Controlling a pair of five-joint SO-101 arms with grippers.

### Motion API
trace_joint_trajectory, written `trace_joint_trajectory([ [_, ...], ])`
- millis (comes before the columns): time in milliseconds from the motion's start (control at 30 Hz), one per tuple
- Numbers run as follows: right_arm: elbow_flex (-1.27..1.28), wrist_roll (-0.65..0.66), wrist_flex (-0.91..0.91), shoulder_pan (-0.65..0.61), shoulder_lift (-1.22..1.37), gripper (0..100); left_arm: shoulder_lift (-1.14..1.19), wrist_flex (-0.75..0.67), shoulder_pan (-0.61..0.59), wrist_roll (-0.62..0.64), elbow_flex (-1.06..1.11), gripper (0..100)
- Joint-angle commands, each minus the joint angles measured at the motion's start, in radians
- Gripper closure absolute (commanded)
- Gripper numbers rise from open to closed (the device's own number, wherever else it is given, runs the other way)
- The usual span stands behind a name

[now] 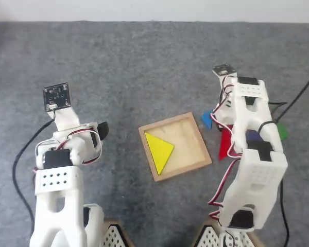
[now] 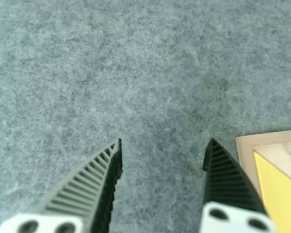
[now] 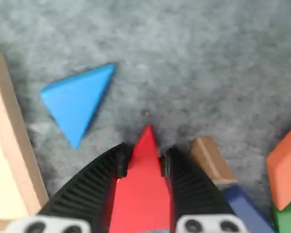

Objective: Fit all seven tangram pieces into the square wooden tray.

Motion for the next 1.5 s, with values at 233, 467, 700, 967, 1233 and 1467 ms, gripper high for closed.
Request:
trace_joint_trajectory([
  [233, 0.218, -0.196, 0.005, -0.005, -0.386, 76.8, -0.005, -0.021, -0.003, -0.002, -0.012, 73],
  [467, 0.582, -0.173, -0.09, -0.047, -0.616, 75.1, -0.006, -0.021, -0.006, -0.002, -0.012, 73],
  [700, 0.597, -0.244, -0.12, -0.053, -0.521, 74.9, -0.006, -0.018, -0.008, -0.023, -0.012, 73],
  [967, 0.534, -0.288, -0.191, -0.039, -0.397, 74.9, -0.006, -0.015, -0.008, -0.025, -0.012, 73],
  [1233, 0.324, -0.264, -0.186, 0.021, -0.246, 75.3, -0.005, -0.018, -0.008, -0.025, -0.012, 73],
  [1467, 0.222, -0.203, -0.105, -0.025, -0.251, 75.2, -0.005, -0.02, -0.005, -0.025, -0.01, 73],
])
